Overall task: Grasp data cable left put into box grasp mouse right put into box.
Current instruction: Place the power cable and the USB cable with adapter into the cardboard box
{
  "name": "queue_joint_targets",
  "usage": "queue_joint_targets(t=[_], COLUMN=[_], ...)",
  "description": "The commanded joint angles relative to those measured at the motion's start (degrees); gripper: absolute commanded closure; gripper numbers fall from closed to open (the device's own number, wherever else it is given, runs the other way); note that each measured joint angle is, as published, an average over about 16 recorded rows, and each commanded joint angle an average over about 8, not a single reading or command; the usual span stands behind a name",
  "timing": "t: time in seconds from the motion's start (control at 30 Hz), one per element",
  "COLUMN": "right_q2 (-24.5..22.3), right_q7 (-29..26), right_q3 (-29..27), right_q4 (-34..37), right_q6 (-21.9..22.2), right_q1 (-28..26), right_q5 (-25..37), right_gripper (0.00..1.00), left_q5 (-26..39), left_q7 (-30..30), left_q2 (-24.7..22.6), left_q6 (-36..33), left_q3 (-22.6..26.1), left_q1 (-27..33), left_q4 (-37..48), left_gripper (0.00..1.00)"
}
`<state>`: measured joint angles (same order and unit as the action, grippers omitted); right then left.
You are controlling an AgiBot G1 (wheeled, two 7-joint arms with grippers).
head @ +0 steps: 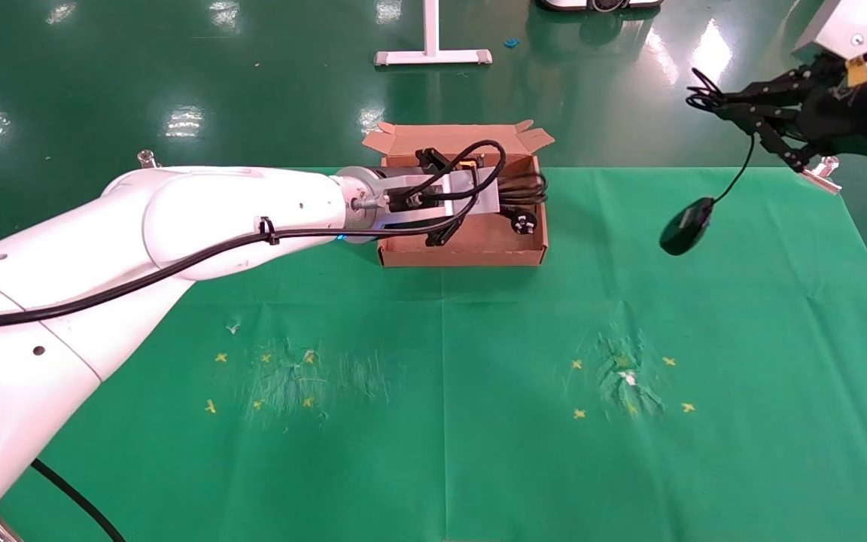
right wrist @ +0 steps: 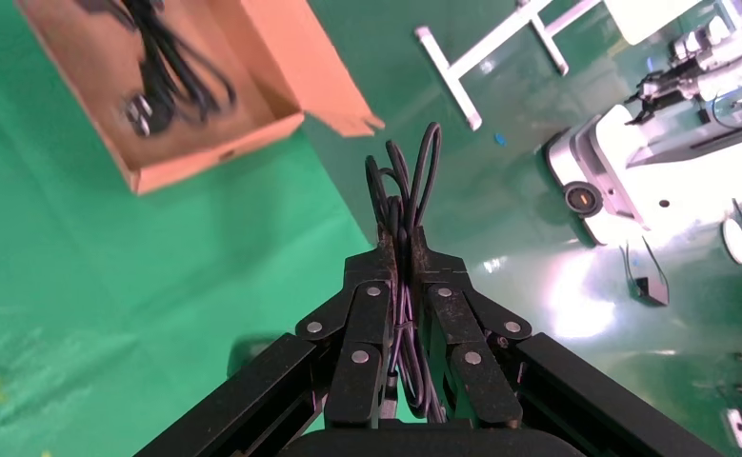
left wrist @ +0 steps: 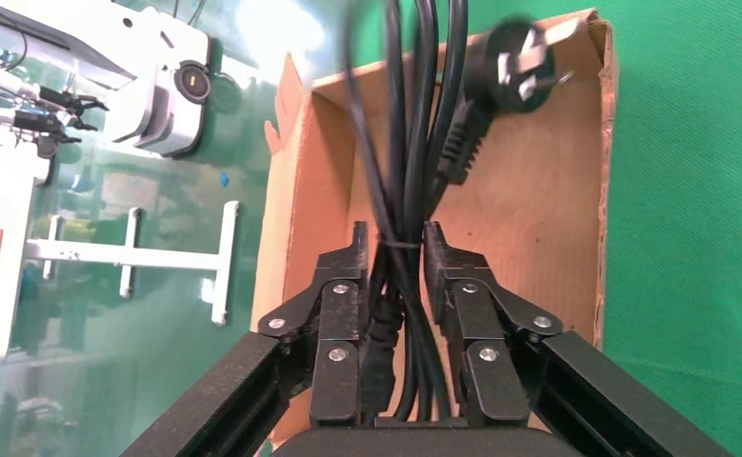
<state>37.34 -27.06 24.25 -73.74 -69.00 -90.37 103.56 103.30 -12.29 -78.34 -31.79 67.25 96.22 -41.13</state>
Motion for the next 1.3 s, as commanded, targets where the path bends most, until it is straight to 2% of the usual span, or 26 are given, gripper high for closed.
queue_joint_targets(t=[0.03, 0.27, 0.5, 0.63, 0.77, 1.03, 1.17, 1.3], right_q2=[0.15, 1.23, 5.09, 9.44, 15.07, 25.62, 29.03, 31.54], right_q7=[0.03, 1.10, 3.76, 5.54, 6.57, 6.41, 5.67, 4.42], right_q3=[-0.19, -0.11, 0.71, 1.94, 3.66, 7.59, 9.88, 12.69], right_q4=[0.34, 0.97, 1.98, 3.47, 5.45, 6.46, 5.87, 7.09], right_q6=[0.04, 0.24, 1.63, 3.44, 5.91, 8.03, 7.45, 7.01], right_q1=[-0.36, -1.52, -3.90, -5.35, -6.66, -6.97, -5.94, -5.12], right_q5=[-0.36, -0.45, 0.32, 1.65, 3.80, 6.44, 8.07, 12.39], right_gripper=[1.00, 1.00, 1.00, 1.00, 1.00, 1.00, 1.00, 1.00], left_q5=[-1.42, -3.94, -3.11, -0.24, 3.31, 11.53, 15.62, 19.27], left_q7=[0.27, -1.84, -5.27, -8.93, -13.85, -24.27, -28.89, -32.85], left_q2=[-0.01, 1.95, 10.90, 16.42, 19.60, 21.82, 22.33, 22.72], left_q6=[0.60, 3.11, 3.60, 2.28, 1.16, 0.01, -0.75, -1.59], left_q3=[1.42, 1.91, 0.52, 0.95, 1.70, 2.63, 2.72, 2.62], left_q1=[0.33, 3.93, 8.59, 10.41, 10.82, 10.38, 10.12, 9.80], left_q4=[0.31, 5.79, 5.24, 0.74, -4.45, -11.24, -13.70, -15.88], left_gripper=[0.00, 0.00, 0.00, 0.00, 0.00, 0.00, 0.00, 0.00])
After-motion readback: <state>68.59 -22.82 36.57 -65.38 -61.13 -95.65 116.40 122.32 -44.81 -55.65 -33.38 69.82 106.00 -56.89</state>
